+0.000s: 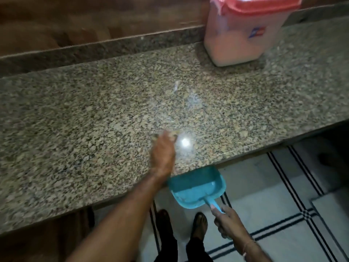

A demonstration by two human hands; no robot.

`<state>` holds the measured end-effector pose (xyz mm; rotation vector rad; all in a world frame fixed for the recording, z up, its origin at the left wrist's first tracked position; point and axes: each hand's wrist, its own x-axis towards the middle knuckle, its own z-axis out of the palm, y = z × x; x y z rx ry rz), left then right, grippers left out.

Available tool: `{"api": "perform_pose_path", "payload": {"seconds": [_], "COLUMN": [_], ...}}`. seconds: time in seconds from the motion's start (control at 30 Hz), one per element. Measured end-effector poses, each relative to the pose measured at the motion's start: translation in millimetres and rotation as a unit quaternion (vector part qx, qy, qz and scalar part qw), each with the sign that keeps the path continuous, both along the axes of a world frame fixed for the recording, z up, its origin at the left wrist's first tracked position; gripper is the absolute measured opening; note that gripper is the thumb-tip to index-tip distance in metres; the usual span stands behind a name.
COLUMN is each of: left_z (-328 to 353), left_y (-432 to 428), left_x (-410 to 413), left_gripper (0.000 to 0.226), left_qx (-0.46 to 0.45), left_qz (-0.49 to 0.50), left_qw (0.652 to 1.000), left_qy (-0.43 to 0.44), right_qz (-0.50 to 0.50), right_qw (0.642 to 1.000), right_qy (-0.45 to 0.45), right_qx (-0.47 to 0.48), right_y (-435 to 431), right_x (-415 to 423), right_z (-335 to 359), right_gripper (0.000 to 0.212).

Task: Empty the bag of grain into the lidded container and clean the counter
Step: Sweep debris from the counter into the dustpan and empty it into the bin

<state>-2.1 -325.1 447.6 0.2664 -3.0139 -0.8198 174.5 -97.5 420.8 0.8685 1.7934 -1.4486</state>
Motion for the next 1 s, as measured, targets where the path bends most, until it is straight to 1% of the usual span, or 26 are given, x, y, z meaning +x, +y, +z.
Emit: {"api": "perform_pose_path", "payload": {"seconds": [0.07,0.13,0.2,0.23,0.27,0.33,0.37,0.4,0.43,0.47,0.5,0.57,0.67,0.73,0.8,0.83,0.87,0.9,0.93,0.97,1.0], "left_z": [4,3,-5,-8,-11,-13,-10,-9,-4,-2,2,15,23,19,11,8,5,4,7,10,11], "left_y": [-51,-90,-87,-69,-42,15,37,50,57,55,45,10,-64,-98,-102,-91,-72,-45,-13,18,44], "left_x": [-25,-47,-57,-54,-44,-15,-2,7,8,2,-4,-23,-58,-81,-95,-98,-100,-97,-91,-84,-77], "left_gripper": [0.024,0.026,0.037,0.041,0.04,0.034,0.031,0.027,0.025,0.025,0.025,0.024,0.027,0.031,0.037,0.039,0.04,0.04,0.038,0.033,0.029], "left_qx": [-0.031,-0.045,-0.074,-0.073,-0.062,-0.045,-0.045,-0.039,-0.03,-0.023,-0.014,-0.029,-0.055,-0.078,-0.1,-0.125,-0.156,-0.158,-0.13,-0.078,-0.041], "left_qz": [0.084,0.151,0.172,0.152,0.111,-0.031,-0.105,-0.155,-0.18,-0.173,-0.131,-0.012,0.155,0.233,0.272,0.256,0.216,0.163,0.094,0.007,-0.082], "left_qw": [0.996,0.987,0.982,0.985,0.992,0.998,0.993,0.987,0.983,0.985,0.991,0.999,0.986,0.969,0.953,0.954,0.962,0.973,0.987,0.997,0.996], "left_qy": [0.004,-0.017,-0.037,-0.029,-0.013,0.022,0.027,0.013,0.003,-0.001,0.002,0.014,0.012,-0.025,-0.092,-0.092,-0.069,-0.037,-0.01,-0.006,-0.011], "right_qz": [-0.012,-0.021,-0.026,-0.03,-0.035,-0.041,-0.04,-0.034,-0.028,-0.028,-0.03,-0.027,-0.029,-0.031,-0.032,-0.031,-0.031,-0.032,-0.037,-0.049,-0.06], "right_qw": [1.0,0.999,0.999,0.999,0.999,0.998,0.998,0.998,0.998,0.998,0.998,0.997,0.995,0.995,0.996,0.996,0.997,0.997,0.997,0.997,0.996], "right_qy": [0.017,0.018,0.02,0.021,0.024,0.031,0.036,0.04,0.047,0.053,0.057,0.073,0.087,0.086,0.08,0.076,0.071,0.066,0.062,0.058,0.056], "right_qx": [-0.006,-0.023,-0.033,-0.033,-0.031,-0.027,-0.023,-0.019,-0.017,-0.015,-0.013,-0.016,-0.029,-0.028,-0.025,-0.026,-0.026,-0.024,-0.024,-0.026,-0.03], "right_y": [3,8,15,19,23,32,37,41,46,52,57,65,71,72,73,74,74,74,74,72,71], "right_x": [0,0,1,1,1,-1,-3,-3,-6,-7,-8,-14,-24,-29,-32,-33,-35,-35,-35,-34,-34], "right_z": [4,5,1,-1,-4,-9,-10,-12,-12,-11,-10,-7,-9,-14,-18,-19,-20,-19,-19,-18,-17], "right_gripper": [0.036,0.032,0.027,0.026,0.026,0.028,0.028,0.028,0.028,0.027,0.026,0.022,0.021,0.022,0.022,0.022,0.023,0.023,0.023,0.022,0.022]}}
